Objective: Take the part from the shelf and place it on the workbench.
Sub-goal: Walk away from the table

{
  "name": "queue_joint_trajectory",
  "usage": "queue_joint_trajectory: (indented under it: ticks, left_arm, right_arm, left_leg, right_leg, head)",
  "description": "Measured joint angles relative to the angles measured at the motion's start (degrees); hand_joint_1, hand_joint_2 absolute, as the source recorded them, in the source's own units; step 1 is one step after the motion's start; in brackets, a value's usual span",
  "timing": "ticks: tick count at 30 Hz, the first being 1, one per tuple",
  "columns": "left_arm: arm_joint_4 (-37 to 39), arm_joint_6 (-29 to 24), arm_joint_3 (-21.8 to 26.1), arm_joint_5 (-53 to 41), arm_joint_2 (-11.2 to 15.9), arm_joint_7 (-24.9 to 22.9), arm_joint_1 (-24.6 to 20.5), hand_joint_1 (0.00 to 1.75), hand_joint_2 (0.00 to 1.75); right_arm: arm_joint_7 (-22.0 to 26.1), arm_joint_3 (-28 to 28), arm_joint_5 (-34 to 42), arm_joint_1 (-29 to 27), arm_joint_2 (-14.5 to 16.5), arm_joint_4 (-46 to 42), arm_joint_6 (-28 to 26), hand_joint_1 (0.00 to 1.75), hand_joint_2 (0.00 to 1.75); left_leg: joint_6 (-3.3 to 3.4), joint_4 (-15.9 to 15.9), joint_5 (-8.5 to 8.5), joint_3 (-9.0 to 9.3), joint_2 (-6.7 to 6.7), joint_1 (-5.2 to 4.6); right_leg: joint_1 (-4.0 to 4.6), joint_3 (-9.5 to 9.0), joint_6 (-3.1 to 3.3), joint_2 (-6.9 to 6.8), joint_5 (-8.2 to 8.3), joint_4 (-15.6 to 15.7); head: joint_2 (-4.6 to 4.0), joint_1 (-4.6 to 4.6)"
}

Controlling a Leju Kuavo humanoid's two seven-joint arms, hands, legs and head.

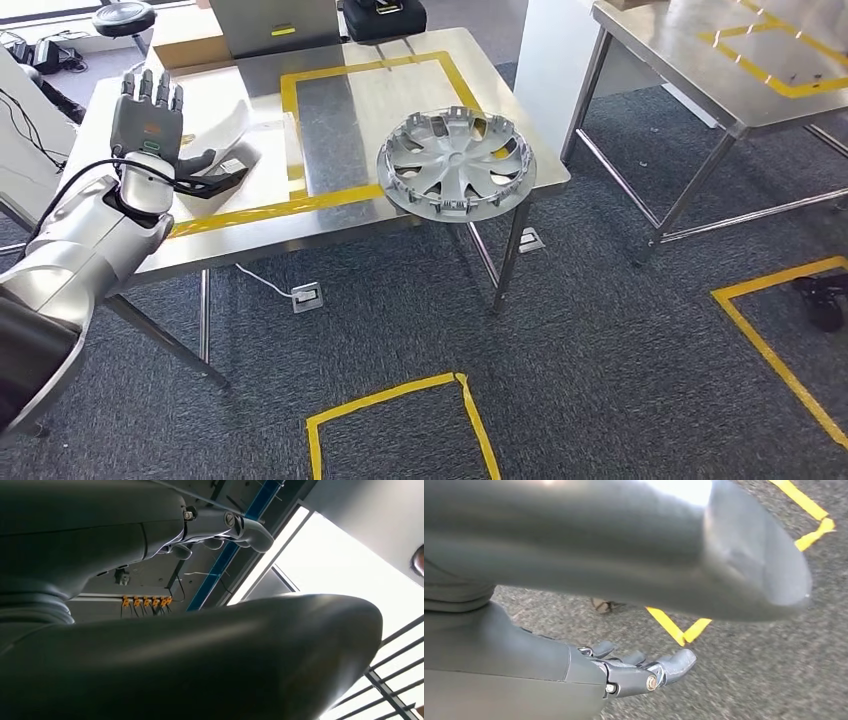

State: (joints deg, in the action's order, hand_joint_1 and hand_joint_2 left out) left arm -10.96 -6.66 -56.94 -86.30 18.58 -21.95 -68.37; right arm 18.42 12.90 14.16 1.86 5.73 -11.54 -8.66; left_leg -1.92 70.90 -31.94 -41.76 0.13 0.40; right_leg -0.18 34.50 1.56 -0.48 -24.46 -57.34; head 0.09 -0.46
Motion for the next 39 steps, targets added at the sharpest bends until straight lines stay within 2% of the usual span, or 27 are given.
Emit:
queue_joint_trajectory:
  ticks: [1, 2, 4, 5, 7, 8, 10, 11, 12, 15, 16, 17, 18, 19, 21, 22, 23, 24, 26, 27, 30, 31, 32, 33, 36, 37, 39]
  left_arm:
    - [0.0, 0.4, 0.1, 0.3, 0.0, 0.0, 0.5, 0.0, 0.0]
    - [0.0, 0.9, 0.3, 0.7, 0.1, -0.1, 0.9, 0.0, 0.0]
    - [0.1, 2.4, 0.9, 1.4, 0.1, -0.1, 1.5, 0.0, 0.0]
    - [0.1, 3.0, 1.2, 1.7, 0.1, -0.1, 1.6, 0.0, 0.0]
    - [0.0, 3.6, 1.8, 2.3, 0.1, -0.2, 2.1, 0.0, 0.0]
    - [0.0, 3.7, 2.1, 2.6, 0.1, -0.2, 2.5, 0.0, 0.0]
    - [0.0, 4.1, 2.7, 3.3, 0.1, -0.3, 3.5, 0.0, 0.0]
    - [0.0, 4.5, 3.0, 3.7, 0.0, -0.3, 3.9, 0.0, 0.0]
    - [0.0, 5.2, 3.4, 4.3, -0.1, -0.4, 4.3, 0.0, 0.0]
    - [0.0, 7.7, 5.1, 7.0, -0.3, -0.9, 5.6, 0.0, 0.0]
    - [0.0, 8.4, 5.9, 8.0, -0.4, -1.0, 6.2, 0.0, 0.0]
    - [0.0, 8.8, 6.7, 8.9, -0.5, -1.0, 6.8, 0.0, 0.0]
    - [0.0, 9.1, 7.5, 9.9, -0.6, -0.8, 7.4, 0.0, 0.0]
    - [0.0, 9.3, 8.2, 10.7, -0.8, -0.5, 7.9, 0.0, 0.0]
    - [-0.2, 9.6, 9.8, 12.9, -1.6, 0.7, 8.9, 0.0, 0.0]
    - [-0.3, 9.6, 10.7, 13.9, -2.1, 1.3, 9.4, 0.0, 0.0]
    - [-0.5, 9.4, 11.7, 14.9, -2.7, 2.0, 9.9, 0.0, 0.0]
    - [-0.7, 9.0, 12.7, 15.9, -3.1, 2.8, 10.6, 0.0, 0.0]
    - [-1.3, 6.8, 14.7, 18.1, -4.0, 4.9, 12.4, 0.0, 0.0]
    - [-1.6, 4.8, 16.0, 19.5, -4.3, 6.2, 13.5, 0.0, 0.0]
    - [-2.5, -3.0, 21.0, 24.3, -5.4, 10.5, 17.6, 0.0, 0.0]
    - [-2.8, -5.3, 22.7, 26.1, -5.9, 12.3, 19.4, 0.0, 0.0]
    - [-3.1, -7.1, 24.6, 28.1, -6.5, 14.4, 21.3, 0.0, 0.0]
    - [-3.5, -8.4, 26.5, 30.3, -7.1, 16.6, 23.1, 0.0, 0.0]
    - [-4.9, -9.2, 33.4, 36.9, -9.6, 22.7, 28.9, 0.0, 0.0]
    - [-5.3, -8.9, 35.7, 38.7, -10.5, 24.3, 31.4, 0.0, 0.0]
    - [-5.8, -8.2, 40.2, 41.8, -12.3, 26.8, 36.8, 0.0, 0.0]
  right_arm:
    - [0.0, 0.0, -0.1, 0.0, 0.0, 0.0, 0.0, 0.0, 0.0]
    - [0.0, 0.0, -0.2, 0.0, 0.0, 0.0, 0.0, 0.0, 0.0]
    - [-0.1, 0.0, -0.4, 0.0, 0.0, 0.0, 0.0, 0.0, 0.0]
    - [-0.1, 0.0, -0.4, 0.0, -0.1, 0.0, 0.0, 0.0, 0.0]
    - [-0.4, 0.0, -0.6, 0.0, -0.2, 0.0, 0.0, 0.0, 0.0]
    - [-0.6, 0.0, -0.6, -0.1, -0.2, 0.0, 0.0, 0.0, 0.0]
    - [-1.0, 0.0, -0.8, -0.3, -0.2, 0.0, 0.0, 0.0, 0.0]
    - [-1.2, 0.0, -0.8, -0.4, -0.2, 0.0, 0.0, 0.0, 0.0]
    - [-1.3, 0.0, -1.0, -0.5, -0.2, 0.1, 0.0, 0.0, 0.0]
    - [-1.4, 0.0, -1.6, -0.5, -0.2, 0.1, 0.0, 0.0, 0.0]
    - [-1.3, 0.0, -1.8, -0.5, -0.2, 0.1, 0.0, 0.0, 0.0]
    - [-1.2, 0.0, -2.0, -0.5, -0.3, 0.1, 0.0, 0.0, 0.0]
    - [-1.1, 0.0, -2.1, -0.5, -0.4, 0.1, 0.0, 0.0, 0.0]
    - [-1.0, 0.0, -2.2, -0.4, -0.5, 0.1, 0.0, 0.0, 0.0]
    - [-0.8, 0.0, -2.2, 0.0, -1.0, 0.1, 0.1, 0.0, 0.0]
    - [-0.6, 0.0, -2.1, 0.2, -1.2, 0.1, 0.3, 0.0, 0.0]
    - [-0.5, 0.0, -2.1, 0.3, -1.4, 0.1, 0.6, 0.0, 0.0]
    - [-0.3, 0.0, -2.0, 0.4, -1.4, 0.1, 0.8, 0.0, 0.0]
    - [0.0, 0.1, -1.7, 0.4, -1.5, 0.1, 0.9, 0.0, 0.0]
    - [0.1, 0.2, -1.6, 0.4, -1.5, 0.1, 0.8, 0.0, 0.0]
    - [0.3, 0.4, -1.3, 0.2, -1.4, 0.1, 0.7, 0.0, 0.0]
    - [0.4, 0.5, -1.3, 0.1, -1.4, 0.1, 0.7, 0.0, 0.0]
    - [0.6, 0.6, -1.3, 0.1, -1.3, 0.1, 0.7, 0.0, 0.0]
    - [0.9, 0.8, -1.3, 0.1, -1.3, 0.1, 0.7, 0.0, 0.0]
    - [2.8, 1.6, -1.0, 0.3, -1.0, 0.1, 0.7, 0.0, 0.0]
    - [3.5, 1.9, -0.8, 0.4, -1.0, 0.1, 0.7, 0.0, 0.0]
    - [4.4, 2.6, -0.6, 0.7, -0.9, 0.1, 0.8, 0.0, 0.0]
  left_leg:
    - [-0.39, 2.3, -0.32, 0.06, 0.01, 0.26]
    - [-0.77, 3.0, 0.55, 0.91, 0.01, 0.57]
    - [-1.55, -1.0, 3.23, 5.23, 0.02, 1.27]
    - [-1.86, -4.9, 3.18, 8.22, -0.03, 1.41]
    - [-1.3, -10.3, 1.79, 11.77, -0.33, 1.34]
    - [-0.66, -11.4, 1.25, 12.14, -0.45, 1.11]
    - [0.81, -11.2, 1.97, 11.19, -0.44, 0.99]
    - [1.36, -11.1, 2.52, 10.7, -0.36, 0.95]
    - [1.86, -11.2, 3.18, 10.07, -0.29, 0.95]
    - [2.66, -11.1, 5.34, 7.54, -0.23, 0.61]
    - [2.82, -11.1, 6.04, 6.62, -0.23, 0.37]
    - [2.95, -11.1, 6.66, 5.76, -0.23, 0.13]
    - [3.06, -11.1, 7.28, 4.9, -0.27, -0.16]
    - [3.14, -11.1, 7.87, 4.11, -0.33, -0.43]
    - [3.09, -11.1, 8.93, 3.06, -0.39, -0.73]
    - [2.91, -11.2, 9.37, 2.88, -0.35, -0.7]
    - [2.6, -11.4, 9.8, 2.87, -0.29, -0.54]
    - [2.25, -11.7, 10.26, 2.94, -0.27, -0.4]
    - [1.65, -12.0, 10.59, 2.83, -0.27, -0.26]
    - [1.37, -11.1, 9.59, 2.44, -0.31, -0.25]
    - [0.33, -2.8, 3.21, -0.11, -0.38, 0.1]
    - [-0.06, 0.1, 1.92, -0.69, -0.36, 0.31]
    - [-0.46, 1.5, 1.61, -0.54, -0.35, 0.54]
    - [-0.83, 0.9, 2.22, 0.57, -0.31, 0.8]
    - [-1.58, -8.7, 4.53, 7.5, -1.27, 1.5]
    - [-1.39, -10.8, 4.52, 8.97, -1.96, 1.52]
    - [-0.25, -11.3, 3.92, 9.58, -2.65, 1.19]
  right_leg:
    - [-0.2, 0.89, -0.2, 0.0, 0.65, -0.1]
    - [-0.45, 1.85, -0.46, -0.01, 1.31, -0.2]
    - [-0.95, 3.72, -1.22, -0.02, 2.52, -0.7]
    - [-1.09, 4.58, -1.7, 0.0, 3.05, -1.0]
    - [-1.09, 5.5, -2.67, 0.05, 4.12, -1.4]
    - [-1.09, 5.67, -3.08, 0.11, 4.71, -1.3]
    - [-1.28, 5.89, -3.83, 0.22, 5.36, -1.0]
    - [-1.39, 6.23, -4.1, 0.27, 4.55, -1.4]
    - [-1.43, 6.89, -4.29, 0.29, 2.49, -3.0]
    - [-1.1, 9.47, -4.21, 0.3, -6.09, -13.5]
    - [-0.88, 9.64, -4.02, 0.31, -7.23, -16.5]
    - [-0.65, 9.17, -3.72, 0.32, -7.17, -18.0]
    - [-0.3, 7.67, -3.22, 0.34, -6.06, -17.6]
    - [0.13, 5.21, -2.49, 0.38, -4.74, -15.3]
    - [1.05, -0.86, -0.6, 0.26, -4.76, -7.5]
    - [1.42, -3.05, -0.04, 0.22, -5.51, -4.2]
    - [1.64, -4.26, 0.33, 0.14, -6.38, -2.1]
    - [1.76, -4.65, 0.38, 0.13, -6.32, -1.1]
    - [1.46, -4.73, 0.65, 0.09, -4.97, 0.0]
    - [1.21, -4.66, 0.75, 0.08, -4.14, 0.6]
    - [0.64, -3.78, 0.52, 0.16, -2.63, 1.1]
    - [0.44, -3.38, 0.29, 0.19, -2.38, 1.0]
    - [0.19, -2.98, 0.06, 0.2, -2.17, 0.8]
    - [-0.08, -2.54, -0.19, 0.19, -2.03, 0.6]
    - [-0.86, -1.16, -1.41, 0.67, -1.95, -0.6]
    - [-0.97, -0.84, -1.93, 1.01, -1.97, -0.9]
    - [-0.99, -0.46, -2.84, 1.83, -1.78, -1.2]
  head:
    - [0.0, -0.01]
    - [0.01, -0.02]
    - [0.01, -0.04]
    - [0.01, -0.17]
    - [0.0, -0.29]
    - [0.0, -0.33]
    - [0.0, -0.22]
    - [0.0, -0.15]
    - [0.0, -0.05]
    - [0.0, 0.28]
    - [0.0, 0.32]
    - [0.0, 0.32]
    - [0.0, 0.33]
    - [0.0, 0.33]
    - [0.0, 0.27]
    - [0.0, 0.25]
    - [0.0, 0.26]
    - [0.0, 0.33]
    - [0.0, 0.45]
    - [0.0, 0.38]
    - [0.0, 0.1]
    - [0.0, 0.11]
    - [0.0, 0.1]
    - [0.0, 0.09]
    - [0.0, 0.01]
    - [0.0, -0.02]
    - [0.0, -0.05]
